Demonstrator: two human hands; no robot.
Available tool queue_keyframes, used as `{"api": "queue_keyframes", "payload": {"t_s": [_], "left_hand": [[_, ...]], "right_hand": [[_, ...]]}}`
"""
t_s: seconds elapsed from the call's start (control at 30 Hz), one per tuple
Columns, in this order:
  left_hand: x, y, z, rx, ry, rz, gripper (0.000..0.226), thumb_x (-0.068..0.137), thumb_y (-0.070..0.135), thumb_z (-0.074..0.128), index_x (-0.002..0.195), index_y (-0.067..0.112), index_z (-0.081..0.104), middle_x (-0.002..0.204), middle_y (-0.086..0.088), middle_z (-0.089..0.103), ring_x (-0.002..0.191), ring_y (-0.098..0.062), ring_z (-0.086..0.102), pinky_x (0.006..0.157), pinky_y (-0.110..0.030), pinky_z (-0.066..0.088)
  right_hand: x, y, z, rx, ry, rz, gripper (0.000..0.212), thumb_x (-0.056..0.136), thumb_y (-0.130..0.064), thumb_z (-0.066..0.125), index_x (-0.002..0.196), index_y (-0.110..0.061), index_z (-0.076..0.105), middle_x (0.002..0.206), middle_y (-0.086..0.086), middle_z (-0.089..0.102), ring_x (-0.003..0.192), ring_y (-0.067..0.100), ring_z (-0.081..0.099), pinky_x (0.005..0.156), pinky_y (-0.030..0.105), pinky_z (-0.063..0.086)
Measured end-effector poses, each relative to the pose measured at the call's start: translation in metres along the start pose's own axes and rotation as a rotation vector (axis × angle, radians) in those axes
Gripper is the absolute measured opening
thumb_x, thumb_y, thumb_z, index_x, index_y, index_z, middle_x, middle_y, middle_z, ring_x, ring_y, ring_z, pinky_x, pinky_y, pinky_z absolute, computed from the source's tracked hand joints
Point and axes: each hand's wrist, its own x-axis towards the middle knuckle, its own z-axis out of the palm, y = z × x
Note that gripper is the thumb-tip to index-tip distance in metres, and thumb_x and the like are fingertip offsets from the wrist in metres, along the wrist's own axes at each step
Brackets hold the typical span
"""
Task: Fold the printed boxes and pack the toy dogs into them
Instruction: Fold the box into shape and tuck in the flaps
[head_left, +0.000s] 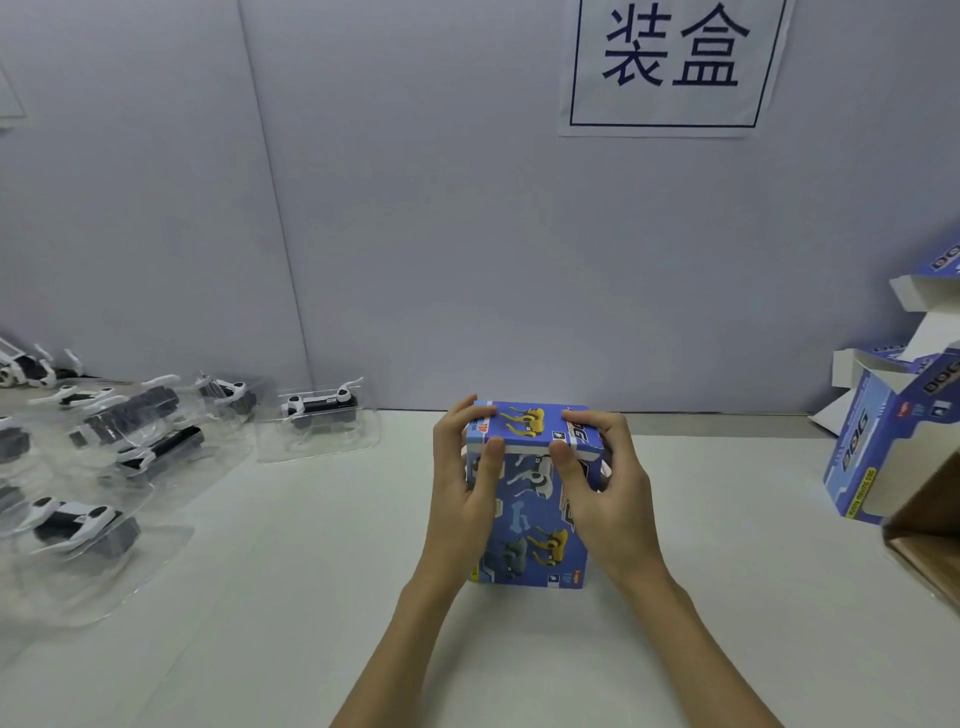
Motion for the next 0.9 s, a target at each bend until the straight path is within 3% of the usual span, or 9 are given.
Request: {"api": "queue_keyframes", "payload": {"t_s": [0.1, 0.17, 0.23, 0.3, 0.4, 0.5, 0.67, 0.8, 0.9], "left_hand": [[-0.004, -0.004, -0.002, 0.265, 0.043, 0.064, 0.068, 0.094, 0.051, 0.067, 0.153, 0.037, 0.036, 0.150, 0.014, 0.046, 0.140, -0.017, 0.049, 0.106, -0.039, 0.050], [-0.004, -0.006, -0.001, 0.603, 0.003, 0.243, 0.093, 0.087, 0.064, 0.071, 0.160, 0.027, 0.028, 0.156, 0.009, 0.041, 0.144, -0.016, 0.042, 0.117, -0.042, 0.035], [-0.003, -0.004, 0.001, 0.839, -0.028, 0.386, 0.117, 0.078, 0.082, 0.068, 0.163, 0.015, 0.023, 0.161, 0.001, 0.034, 0.149, -0.019, 0.033, 0.122, -0.045, 0.023], [-0.002, -0.002, 0.000, 0.946, -0.028, 0.432, 0.125, 0.074, 0.088, 0.065, 0.161, 0.008, 0.026, 0.162, -0.008, 0.035, 0.152, -0.028, 0.031, 0.122, -0.057, 0.021], [0.002, -0.001, -0.011, 0.966, -0.088, 0.414, 0.116, 0.075, 0.074, 0.073, 0.160, 0.008, 0.029, 0.159, -0.012, 0.040, 0.148, -0.030, 0.037, 0.116, -0.066, 0.030], [0.007, 0.003, -0.022, 0.890, -0.216, 0.334, 0.117, 0.072, 0.062, 0.084, 0.162, 0.012, 0.028, 0.160, -0.008, 0.037, 0.146, -0.023, 0.034, 0.114, -0.064, 0.037], [0.008, 0.008, -0.027, 0.944, -0.408, 0.412, 0.117, 0.074, 0.068, 0.079, 0.165, 0.024, 0.021, 0.164, 0.005, 0.022, 0.155, -0.004, 0.011, 0.125, -0.064, 0.009], [0.001, 0.009, -0.011, 1.010, -0.360, 0.411, 0.121, 0.072, 0.083, 0.069, 0.166, 0.028, 0.015, 0.169, 0.002, 0.018, 0.159, -0.018, 0.011, 0.124, -0.068, 0.000], [-0.001, 0.011, -0.002, 1.038, -0.237, 0.448, 0.120, 0.072, 0.082, 0.066, 0.165, 0.023, 0.018, 0.161, -0.002, 0.031, 0.152, -0.023, 0.029, 0.120, -0.070, 0.014]], "right_hand": [[0.000, -0.001, 0.005, 0.095, 0.194, 0.012, 0.025, 0.092, -0.039, 0.071, 0.113, -0.034, 0.058, 0.108, -0.009, 0.071, 0.095, 0.018, 0.073, 0.067, 0.023, 0.058], [0.001, 0.000, 0.006, 0.235, 0.286, 0.116, 0.026, 0.092, -0.039, 0.071, 0.110, -0.031, 0.055, 0.110, -0.007, 0.072, 0.103, 0.020, 0.073, 0.070, 0.029, 0.061], [0.002, 0.003, 0.005, 0.362, 0.264, 0.247, 0.025, 0.094, -0.041, 0.069, 0.111, -0.031, 0.054, 0.113, -0.002, 0.074, 0.107, 0.023, 0.074, 0.074, 0.039, 0.063], [0.002, 0.005, 0.004, 0.380, 0.182, 0.325, 0.028, 0.094, -0.043, 0.067, 0.113, -0.029, 0.053, 0.111, 0.001, 0.076, 0.105, 0.022, 0.075, 0.068, 0.035, 0.063], [0.005, 0.004, 0.003, 0.265, 0.030, 0.365, 0.041, 0.088, -0.047, 0.068, 0.116, -0.023, 0.051, 0.109, 0.005, 0.076, 0.098, 0.017, 0.076, 0.064, 0.027, 0.061], [0.012, 0.001, -0.006, 0.180, -0.026, 0.333, 0.044, 0.085, -0.046, 0.067, 0.111, -0.016, 0.048, 0.110, 0.008, 0.073, 0.096, 0.014, 0.076, 0.065, 0.022, 0.060], [0.018, -0.005, -0.021, 0.199, -0.019, 0.309, 0.038, 0.091, -0.040, 0.069, 0.105, -0.012, 0.050, 0.106, 0.011, 0.073, 0.094, 0.026, 0.078, 0.062, 0.026, 0.062], [0.013, -0.010, -0.017, 0.137, -0.081, 0.233, 0.038, 0.096, -0.037, 0.065, 0.132, -0.033, 0.055, 0.116, 0.003, 0.072, 0.100, 0.020, 0.076, 0.069, 0.032, 0.064], [0.008, -0.012, -0.008, 0.128, -0.154, 0.199, 0.045, 0.096, -0.039, 0.061, 0.140, -0.041, 0.057, 0.123, -0.003, 0.071, 0.106, 0.014, 0.073, 0.070, 0.026, 0.063]]}}
